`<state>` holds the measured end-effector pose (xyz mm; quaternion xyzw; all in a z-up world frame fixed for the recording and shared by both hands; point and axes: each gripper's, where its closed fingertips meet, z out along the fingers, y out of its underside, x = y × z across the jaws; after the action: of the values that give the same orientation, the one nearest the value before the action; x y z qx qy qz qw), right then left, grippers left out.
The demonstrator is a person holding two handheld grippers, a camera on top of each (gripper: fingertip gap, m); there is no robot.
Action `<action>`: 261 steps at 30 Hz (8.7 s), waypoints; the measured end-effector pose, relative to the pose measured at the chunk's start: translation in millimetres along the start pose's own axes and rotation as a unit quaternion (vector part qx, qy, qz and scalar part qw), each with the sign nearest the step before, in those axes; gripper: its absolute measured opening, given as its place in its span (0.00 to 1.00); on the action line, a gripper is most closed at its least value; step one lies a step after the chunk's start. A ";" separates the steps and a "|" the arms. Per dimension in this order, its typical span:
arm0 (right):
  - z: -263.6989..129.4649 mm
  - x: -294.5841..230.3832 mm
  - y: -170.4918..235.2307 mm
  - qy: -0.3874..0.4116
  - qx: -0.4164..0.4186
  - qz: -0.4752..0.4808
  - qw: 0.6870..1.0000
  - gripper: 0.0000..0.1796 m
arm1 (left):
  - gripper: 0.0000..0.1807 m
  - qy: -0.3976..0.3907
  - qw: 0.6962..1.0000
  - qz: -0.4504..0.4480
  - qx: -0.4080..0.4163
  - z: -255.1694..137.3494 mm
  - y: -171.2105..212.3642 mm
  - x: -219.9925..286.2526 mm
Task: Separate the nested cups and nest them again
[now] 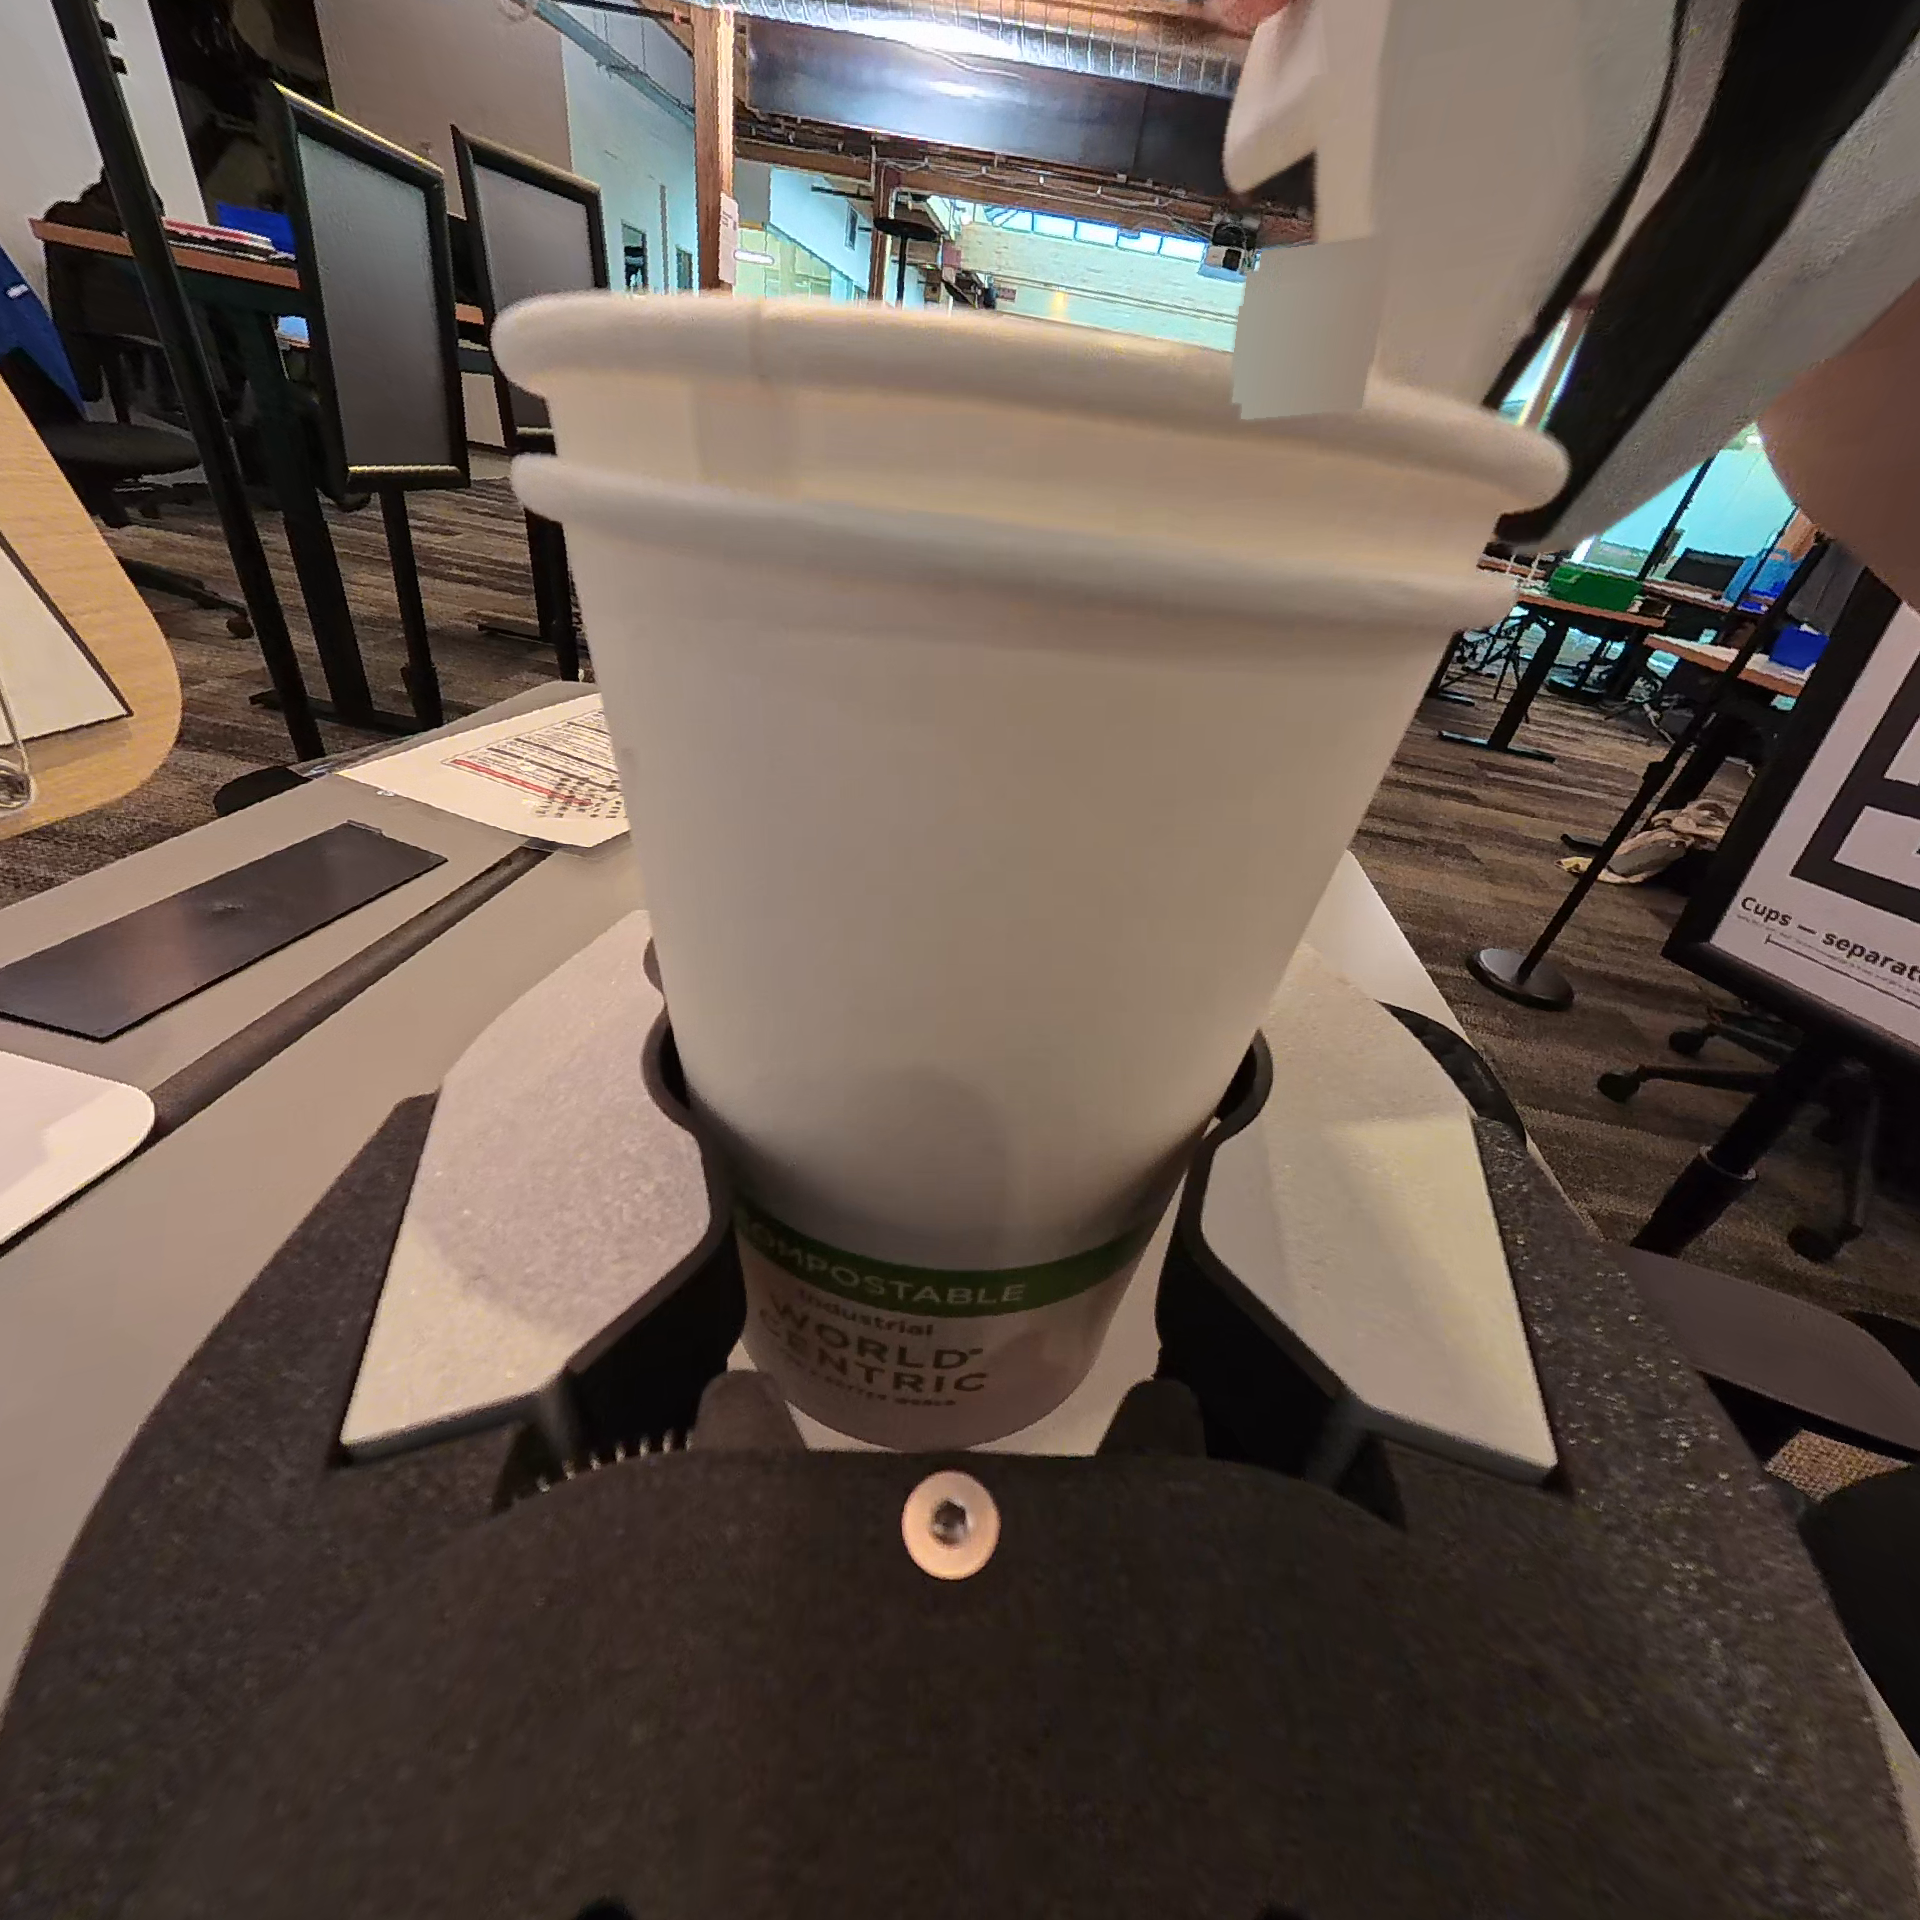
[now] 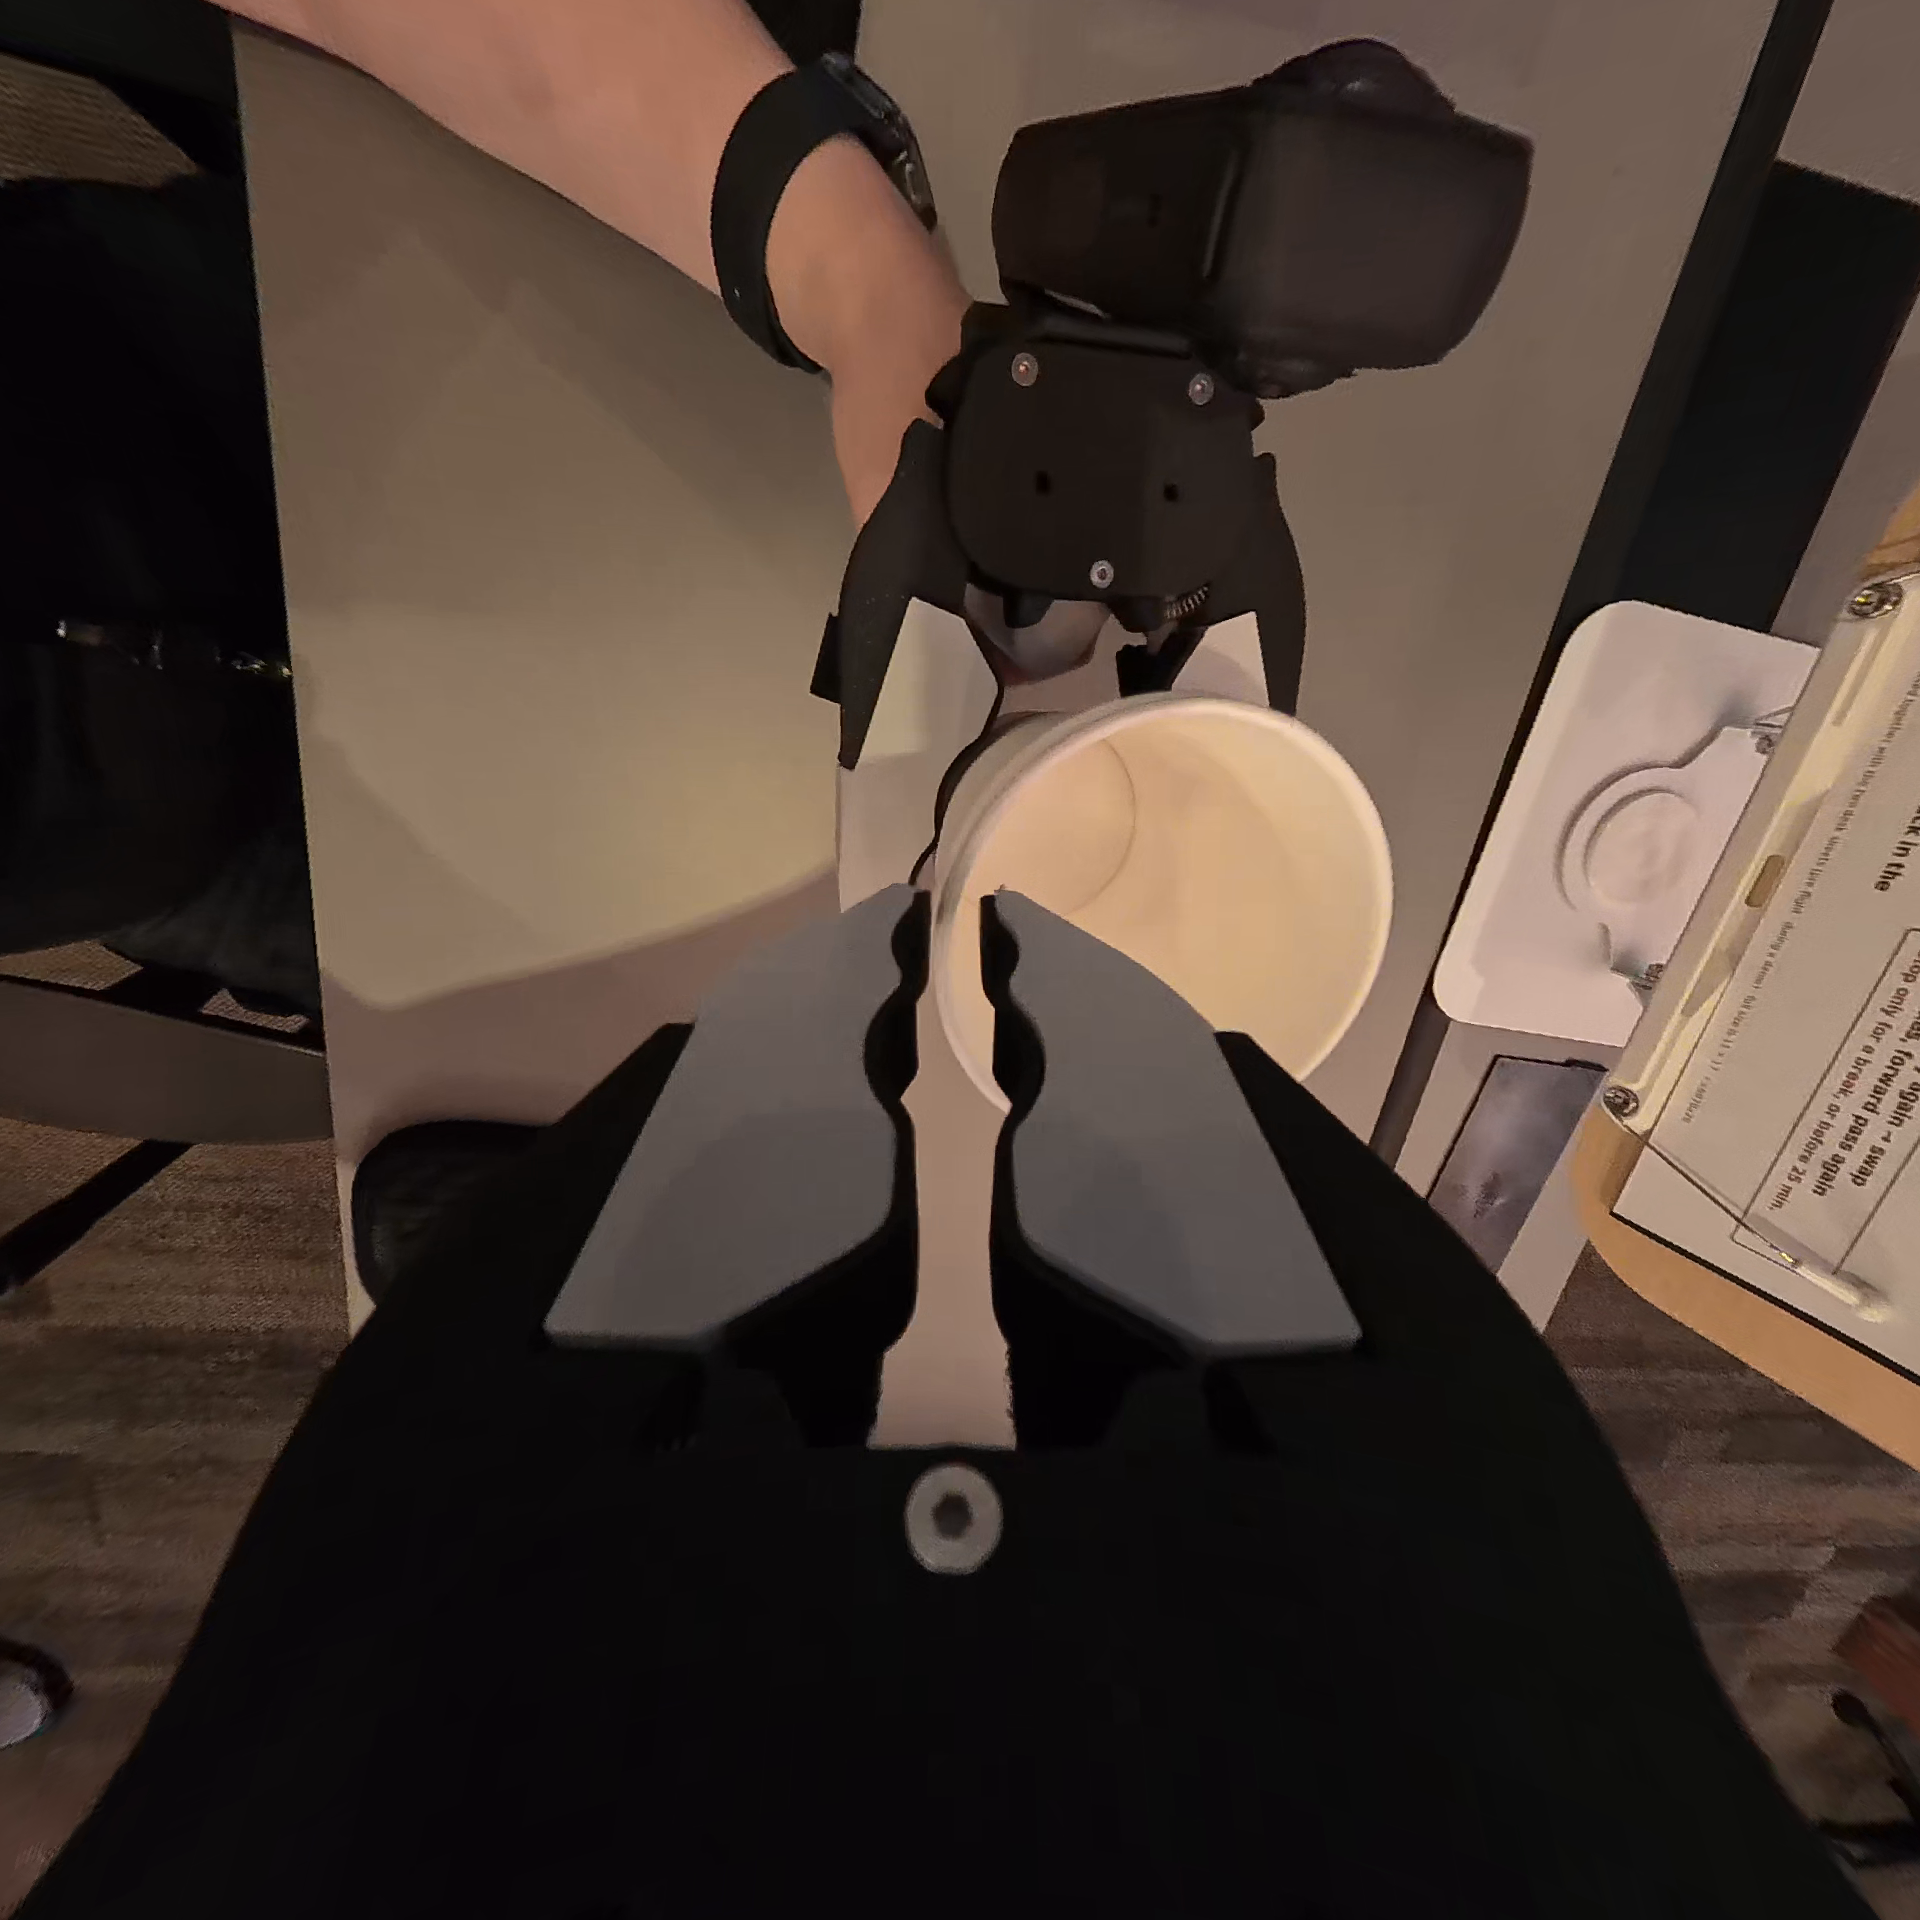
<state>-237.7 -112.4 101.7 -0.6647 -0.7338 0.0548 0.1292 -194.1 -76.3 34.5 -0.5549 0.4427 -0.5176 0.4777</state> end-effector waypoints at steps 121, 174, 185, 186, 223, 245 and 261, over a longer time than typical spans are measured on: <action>-9.7 -192.4 563.1 0.153 -0.148 0.538 0.815 0.01 | 0.55 -0.031 0.999 -0.017 -0.019 -3.5 16.1 -21.3; -152.7 -83.8 357.1 0.258 0.031 0.344 0.902 0.12 | 0.55 -0.025 0.999 -0.013 -0.025 1.9 18.5 -15.7; -78.3 -14.9 90.2 0.088 0.116 0.091 0.985 0.10 | 0.55 -0.019 0.999 -0.008 -0.037 4.8 23.2 -10.4; -64.6 -12.7 77.0 0.077 0.108 0.074 0.988 0.10 | 0.55 -0.018 0.999 -0.008 -0.037 4.9 23.3 -10.2; -162.5 -26.5 200.3 0.185 -0.017 0.216 0.959 0.01 | 0.56 -0.023 0.999 -0.007 -0.038 4.0 23.2 -11.7; -71.6 -171.4 453.3 0.127 -0.023 0.469 0.874 0.01 | 0.55 -0.028 0.999 -0.012 -0.038 4.2 24.6 -14.3; -16.4 -183.9 474.8 0.140 -0.056 0.443 0.884 0.01 | 0.54 -0.027 0.999 -0.009 -0.032 1.9 19.9 -13.0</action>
<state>238.3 -243.6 -23.8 -0.9274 -0.3390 -0.0290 0.1555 -193.1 -66.3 12.8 -0.5875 0.4414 -0.4921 0.4668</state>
